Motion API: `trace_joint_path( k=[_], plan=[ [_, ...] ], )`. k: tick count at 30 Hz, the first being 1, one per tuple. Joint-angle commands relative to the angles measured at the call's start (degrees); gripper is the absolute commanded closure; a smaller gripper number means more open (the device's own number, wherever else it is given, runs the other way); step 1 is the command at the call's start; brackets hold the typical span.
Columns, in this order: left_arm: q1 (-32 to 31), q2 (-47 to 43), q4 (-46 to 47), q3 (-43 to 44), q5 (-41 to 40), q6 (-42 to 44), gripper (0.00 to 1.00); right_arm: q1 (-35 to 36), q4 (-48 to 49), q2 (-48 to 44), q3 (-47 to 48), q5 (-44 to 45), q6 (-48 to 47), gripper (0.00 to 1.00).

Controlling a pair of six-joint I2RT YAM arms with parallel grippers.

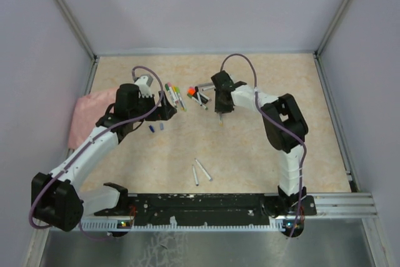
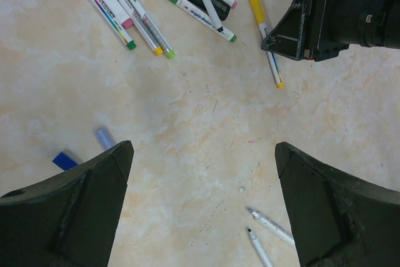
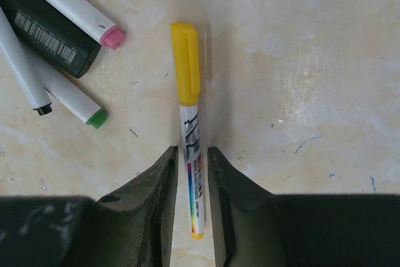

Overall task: Open the pen caps
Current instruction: Pick up the pen from the center of the board.

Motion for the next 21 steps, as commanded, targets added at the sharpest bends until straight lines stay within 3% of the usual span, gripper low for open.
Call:
trace_joint_path(
  k=[1,5,10,14,21],
  plan=[
    [0.3,-1.2,1.3,0.7,2.0,-1.0,0.0,0.3,-2.2,-0.9,-4.1,0.3,-0.4,0.76],
    [0.3,-1.6,2.0,0.7,4.6,-1.4,0.0,0.3,-2.0,-2.1,-6.2,1.0,-1.9,0.83],
    [0.3,-2.6,5.8,-0.3,11.4,-2.6,0.0,0.1,0.7,-5.2,-9.5,0.8,-4.9,1.0],
    [0.4,-3.5,11.1,-2.3,20.6,-4.2,0.02,-1.0,6.7,-11.6,-14.5,-1.2,-7.4,1.0],
    [0.3,-4.0,25.5,-6.4,30.3,-14.1,0.04,-2.8,22.1,-26.0,-26.4,-10.1,-9.3,1.0]
  ],
)
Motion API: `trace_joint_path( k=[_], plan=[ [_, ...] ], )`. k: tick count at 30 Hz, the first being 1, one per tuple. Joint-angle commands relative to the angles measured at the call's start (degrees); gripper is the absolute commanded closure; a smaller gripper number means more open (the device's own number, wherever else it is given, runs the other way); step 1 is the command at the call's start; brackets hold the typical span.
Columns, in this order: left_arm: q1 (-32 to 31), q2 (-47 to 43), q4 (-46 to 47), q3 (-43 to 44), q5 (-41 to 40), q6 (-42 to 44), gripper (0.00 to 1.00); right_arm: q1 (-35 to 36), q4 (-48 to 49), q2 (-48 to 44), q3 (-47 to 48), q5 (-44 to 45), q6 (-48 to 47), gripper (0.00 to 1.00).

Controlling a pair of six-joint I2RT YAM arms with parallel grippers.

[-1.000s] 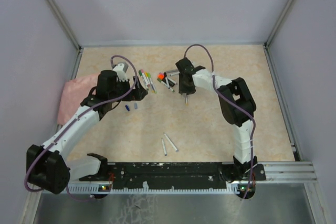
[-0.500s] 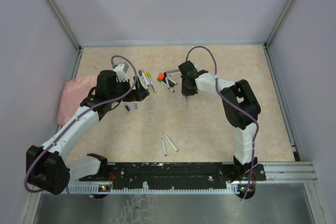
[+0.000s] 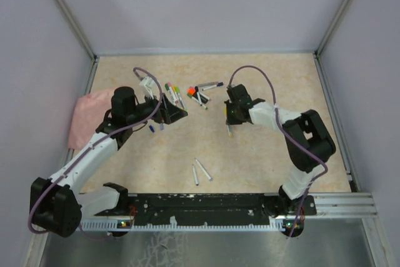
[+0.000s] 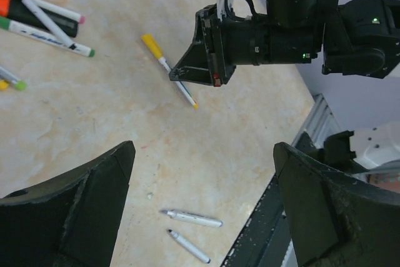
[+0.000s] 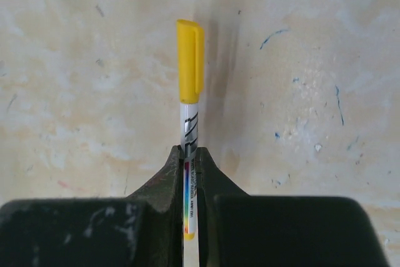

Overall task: Open the pen caps
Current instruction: Pick up the pen from the center of the board, then open the pen cap from the pen.

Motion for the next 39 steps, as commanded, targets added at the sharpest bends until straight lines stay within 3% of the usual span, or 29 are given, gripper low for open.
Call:
trace_joint_path(
  k=[1,11,20,34,39],
  plan=[
    [0.3,-1.0,12.9,-2.1,8.7,-7.8,0.04,-1.3,13.6,-11.6,-5.0,-7.5,-1.8,1.0],
    [0.6,0.4,25.5,-3.9,10.0,-17.5,0.04,-1.7,38.9,-24.2,-17.6,-27.2,8.9,1.0],
    [0.7,2.7,28.7,-3.2,8.3,-20.9,0.06,-1.4,54.7,-28.2,-20.3,-35.8,18.7,1.0],
    [-0.8,4.6,27.4,-1.1,4.5,-21.1,0.07,4.8,53.8,-25.7,-16.3,-36.4,17.0,1.0],
    [-1.8,5.0,26.5,-0.8,3.1,-20.7,0.14,6.1,52.6,-23.7,-14.1,-36.9,16.1,1.0]
  ],
)
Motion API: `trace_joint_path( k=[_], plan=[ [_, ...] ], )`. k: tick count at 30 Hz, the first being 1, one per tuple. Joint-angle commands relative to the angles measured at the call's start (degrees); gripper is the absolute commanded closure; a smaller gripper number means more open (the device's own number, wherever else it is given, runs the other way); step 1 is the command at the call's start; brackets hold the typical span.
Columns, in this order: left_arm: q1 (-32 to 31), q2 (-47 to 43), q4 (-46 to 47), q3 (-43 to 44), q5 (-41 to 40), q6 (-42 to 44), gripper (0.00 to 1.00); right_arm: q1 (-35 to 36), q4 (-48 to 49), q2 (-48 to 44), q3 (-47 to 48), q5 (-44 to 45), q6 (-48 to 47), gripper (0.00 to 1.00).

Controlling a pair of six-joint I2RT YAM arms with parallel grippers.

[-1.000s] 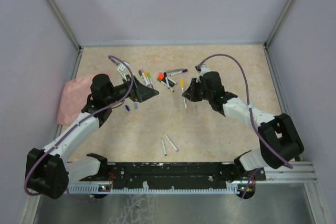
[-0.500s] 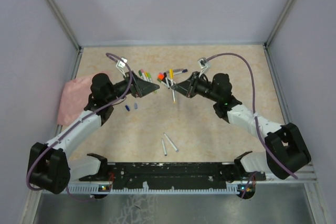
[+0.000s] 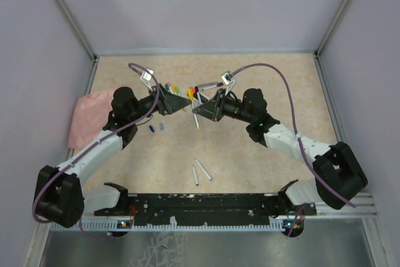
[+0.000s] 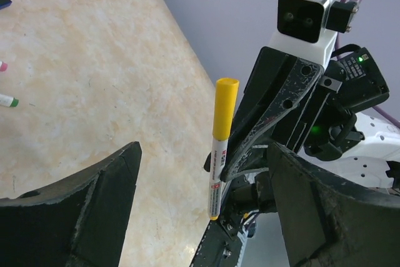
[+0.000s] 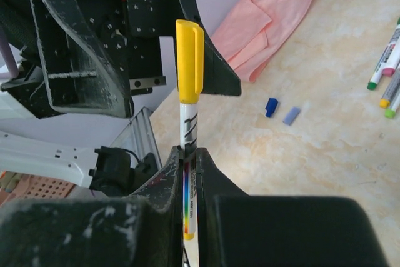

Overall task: Open the pen caps
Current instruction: Open the pen cap from the pen.

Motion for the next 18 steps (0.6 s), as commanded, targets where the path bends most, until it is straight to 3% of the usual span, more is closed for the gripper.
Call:
trace_joint_path(
  k=[1,10,18],
  plan=[
    [-0.9,0.4,0.2,2.4,-1.6,0.9,0.16,1.0,1.8,1.4,4.8,-0.6,-2.0,1.0],
    [-1.4,0.6,-1.3,2.9,-2.6,2.0,0.28,3.1,-4.1,3.2,8.1,0.4,-6.8,1.0],
    [-1.4,0.8,-2.6,3.3,-2.7,2.6,0.48,5.1,-8.2,4.2,10.1,1.3,-10.0,1.0]
  ],
)
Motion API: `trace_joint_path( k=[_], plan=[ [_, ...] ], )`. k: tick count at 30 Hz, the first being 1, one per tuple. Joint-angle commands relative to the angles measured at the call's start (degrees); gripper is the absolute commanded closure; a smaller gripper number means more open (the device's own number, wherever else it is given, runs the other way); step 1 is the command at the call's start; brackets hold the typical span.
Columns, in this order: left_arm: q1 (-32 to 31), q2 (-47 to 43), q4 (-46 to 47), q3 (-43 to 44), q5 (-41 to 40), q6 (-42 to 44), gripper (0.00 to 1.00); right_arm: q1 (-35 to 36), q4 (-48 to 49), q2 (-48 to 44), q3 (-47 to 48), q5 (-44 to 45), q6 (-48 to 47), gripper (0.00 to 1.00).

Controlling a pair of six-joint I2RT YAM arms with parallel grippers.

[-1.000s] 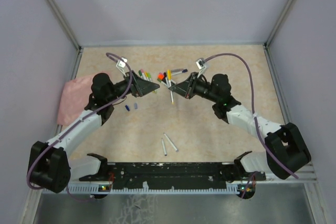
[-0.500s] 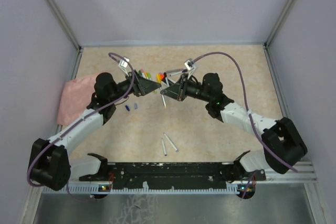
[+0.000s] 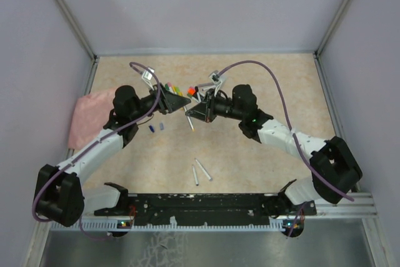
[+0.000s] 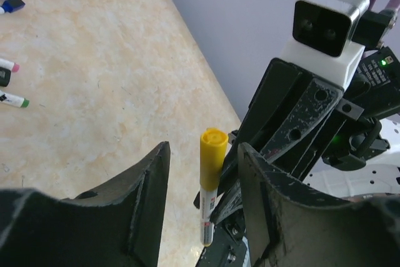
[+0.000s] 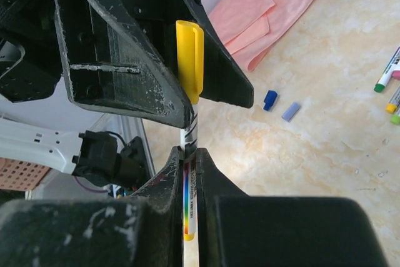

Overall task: Open the pen caps
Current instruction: Open the pen cap from the pen.

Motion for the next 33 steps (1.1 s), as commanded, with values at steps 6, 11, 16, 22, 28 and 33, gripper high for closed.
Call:
trace_joint_path(
  k=[6,11,16,22,28,33],
  plan=[
    [-0.4,0.4,-1.2,2.3,0.1,1.6,0.72,2.1,-2.7,0.7,4.2,1.8,-4.7,1.0],
    [-0.4,0.8,-0.8,2.6,1.8,1.6,1.0,2.3,-3.5,0.2,4.2,2.5,-5.2,1.0],
    [-0.4,0.0,0.9,1.8,2.4,1.0,1.0,2.3,-2.9,-0.5,3.7,3.2,-4.0,0.68],
    [-0.4,-1.1,6.5,0.2,3.1,-1.1,1.0,2.3,3.3,0.0,0.7,1.2,2.0,0.49],
    [-0.4,-0.9,9.1,-0.3,4.4,-2.3,1.0,2.7,6.9,1.2,0.2,-0.3,4.8,0.59],
    [0.0,-0.1,12.5,-0.1,3.8,-2.6,1.0,3.3,6.0,1.7,0.7,-1.4,4.7,0.96]
  ],
)
